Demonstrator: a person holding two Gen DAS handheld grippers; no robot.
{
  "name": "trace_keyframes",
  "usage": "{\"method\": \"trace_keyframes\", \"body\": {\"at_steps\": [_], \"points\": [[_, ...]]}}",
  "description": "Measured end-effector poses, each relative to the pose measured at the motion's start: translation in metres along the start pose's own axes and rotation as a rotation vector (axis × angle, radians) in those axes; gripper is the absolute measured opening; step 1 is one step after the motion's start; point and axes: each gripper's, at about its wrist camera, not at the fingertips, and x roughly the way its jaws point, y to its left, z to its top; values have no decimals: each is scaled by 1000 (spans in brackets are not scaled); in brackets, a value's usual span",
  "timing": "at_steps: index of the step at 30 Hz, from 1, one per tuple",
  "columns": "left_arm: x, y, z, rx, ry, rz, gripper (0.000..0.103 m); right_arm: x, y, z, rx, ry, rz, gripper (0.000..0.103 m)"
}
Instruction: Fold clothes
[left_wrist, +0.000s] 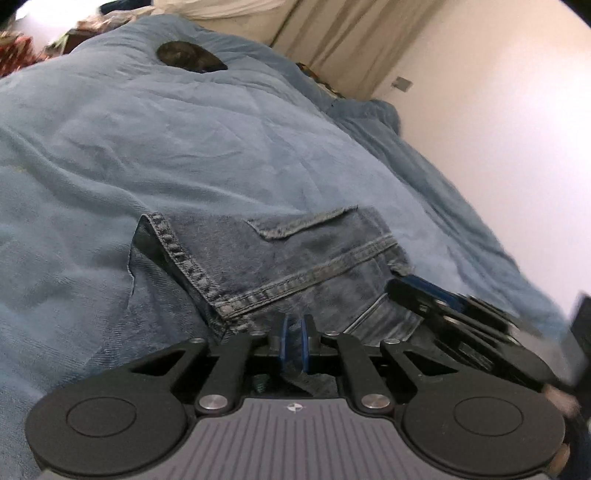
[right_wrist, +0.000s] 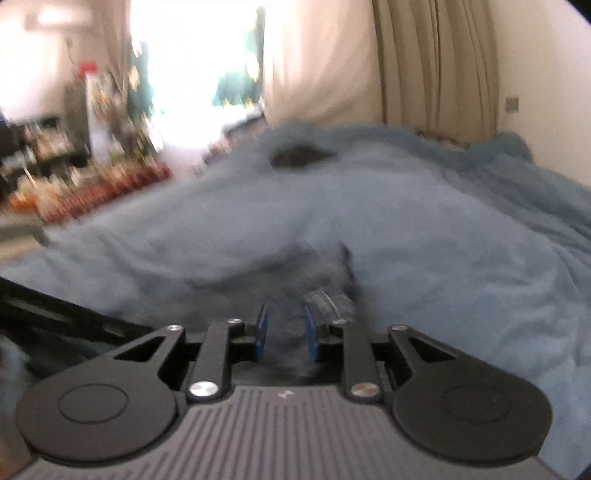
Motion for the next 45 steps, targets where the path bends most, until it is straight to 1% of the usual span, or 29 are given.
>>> {"method": "trace_keyframes", "body": {"at_steps": [1,3,6,7,9,10,12,14,16,17,19,21,23,24,25,26,29,32,34,35,36,37,39,40,41,42,43,44,45], "points": [[2,1,-2,17,11,9,2,6,-6,-6,8,17,6,22],[3,9,-7,1,30,-8,2,3,-16,-15,39,26,38,22],[-2,12,-8,-10,21,-28,2,-8,-22,-22,40,23,59,22],[-7,10,-6,-11,9,-34,2,-12,-23,-20,36,15,59,22],[-17,7,-2,-13,-15,-46,8,-20,-23,-12,25,-7,57,22],[-24,4,1,-9,-41,-57,9,-24,-23,-8,20,-18,56,22],[-35,-1,10,5,-87,-74,9,-19,-23,9,21,-36,56,22],[-36,-5,23,23,-114,-60,11,-12,-24,29,25,-53,57,22],[-23,-3,35,23,-104,-8,11,0,-25,47,22,-59,46,22],[-14,0,39,4,-89,8,11,12,-26,54,13,-50,28,22],[3,7,40,-2,-61,21,11,33,-32,60,0,-38,7,22],[16,11,35,14,-26,58,11,54,-36,55,-12,18,14,21],[21,15,27,27,-22,78,12,68,-40,41,-38,85,15,21],[22,18,25,30,-23,86,10,67,-46,34,-27,94,21,21],[23,22,23,23,-18,100,4,65,-53,29,-4,95,28,21],[24,27,21,14,-13,110,3,62,-60,24,18,96,34,21],[19,43,24,-45,-2,92,3,56,-69,19,53,95,48,21],[7,40,26,-29,1,78,3,39,-65,20,29,69,38,22],[-5,29,23,36,-13,58,8,17,-66,23,38,41,25,27],[-11,24,21,69,-20,48,14,5,-67,25,47,27,22,33],[-17,18,20,101,-27,38,18,-8,-67,24,59,18,21,35],[-23,12,18,135,-34,27,20,-20,-68,23,68,13,20,39],[-35,-5,10,227,-44,9,30,-44,-70,19,78,13,24,46],[-40,-14,7,277,-43,5,32,-54,-71,18,82,15,26,54],[-44,-24,3,327,-43,1,34,-64,-72,15,86,18,27,64],[-48,-33,-1,373,-46,2,40,-75,-72,11,90,21,31,69],[-51,-41,-4,404,-54,1,45,-85,-71,6,95,22,36,78],[-54,-48,-7,436,-62,0,57,-95,-71,2,99,24,41,86],[-57,-54,-10,466,-71,0,70,-106,-71,-3,105,25,50,89]]}}
